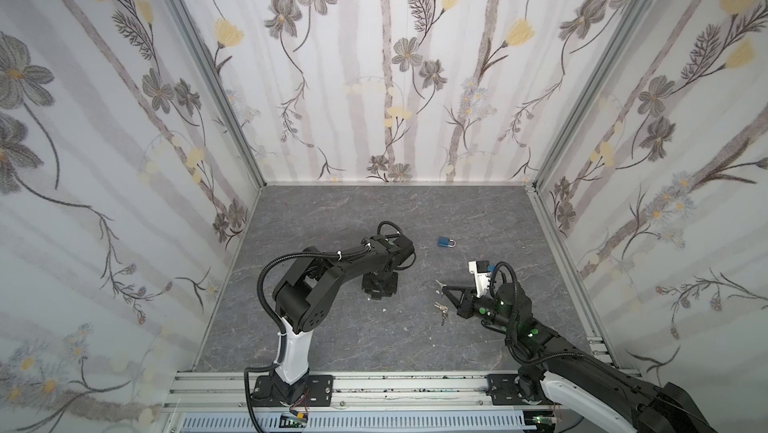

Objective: Unlock with the key
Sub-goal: 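Lift the dark gray padlock with the left gripper, shackle up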

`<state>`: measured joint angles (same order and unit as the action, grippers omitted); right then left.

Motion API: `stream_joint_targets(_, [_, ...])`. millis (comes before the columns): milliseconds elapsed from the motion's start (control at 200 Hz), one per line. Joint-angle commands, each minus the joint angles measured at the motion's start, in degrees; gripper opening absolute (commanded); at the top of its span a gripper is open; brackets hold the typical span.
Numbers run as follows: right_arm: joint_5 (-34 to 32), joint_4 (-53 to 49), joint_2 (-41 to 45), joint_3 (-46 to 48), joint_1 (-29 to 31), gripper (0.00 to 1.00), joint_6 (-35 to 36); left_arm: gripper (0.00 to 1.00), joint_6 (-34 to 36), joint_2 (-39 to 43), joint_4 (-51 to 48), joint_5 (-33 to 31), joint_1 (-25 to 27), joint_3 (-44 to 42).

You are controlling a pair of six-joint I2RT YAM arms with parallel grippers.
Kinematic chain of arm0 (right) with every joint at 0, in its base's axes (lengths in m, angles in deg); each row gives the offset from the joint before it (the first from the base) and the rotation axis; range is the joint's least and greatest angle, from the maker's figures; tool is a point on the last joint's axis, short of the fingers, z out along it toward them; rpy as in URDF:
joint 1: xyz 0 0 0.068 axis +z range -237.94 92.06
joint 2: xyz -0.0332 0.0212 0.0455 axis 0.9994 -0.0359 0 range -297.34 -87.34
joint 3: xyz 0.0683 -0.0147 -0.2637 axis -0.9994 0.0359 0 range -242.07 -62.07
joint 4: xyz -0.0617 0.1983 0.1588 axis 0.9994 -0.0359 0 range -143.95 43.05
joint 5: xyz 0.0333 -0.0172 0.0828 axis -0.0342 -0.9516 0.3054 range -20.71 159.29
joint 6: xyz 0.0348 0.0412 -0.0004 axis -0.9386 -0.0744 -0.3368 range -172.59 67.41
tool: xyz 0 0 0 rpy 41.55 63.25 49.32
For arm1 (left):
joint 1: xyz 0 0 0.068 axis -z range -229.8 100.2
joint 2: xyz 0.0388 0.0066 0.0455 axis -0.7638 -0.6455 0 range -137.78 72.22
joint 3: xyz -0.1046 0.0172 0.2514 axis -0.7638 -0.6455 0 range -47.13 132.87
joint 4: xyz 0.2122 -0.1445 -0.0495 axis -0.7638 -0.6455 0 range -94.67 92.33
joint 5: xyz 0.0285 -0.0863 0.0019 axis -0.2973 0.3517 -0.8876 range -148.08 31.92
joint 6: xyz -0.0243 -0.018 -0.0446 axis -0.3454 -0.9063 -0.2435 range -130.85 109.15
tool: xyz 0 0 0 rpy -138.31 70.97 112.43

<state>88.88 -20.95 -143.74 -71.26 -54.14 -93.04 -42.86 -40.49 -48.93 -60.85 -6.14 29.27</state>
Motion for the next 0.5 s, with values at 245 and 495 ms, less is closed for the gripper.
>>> stream_joint_targets(245, [-0.17,3.58,-0.72,0.57,-0.03,0.00,-0.29,0.44,-2.01,1.20,-1.99,0.17,0.11,-0.90])
stream_joint_targets(495, [0.09,4.59,-1.87,0.29,-0.01,0.00,-0.57,0.34,-1.92,0.34,-1.75,0.19,0.26,-1.07])
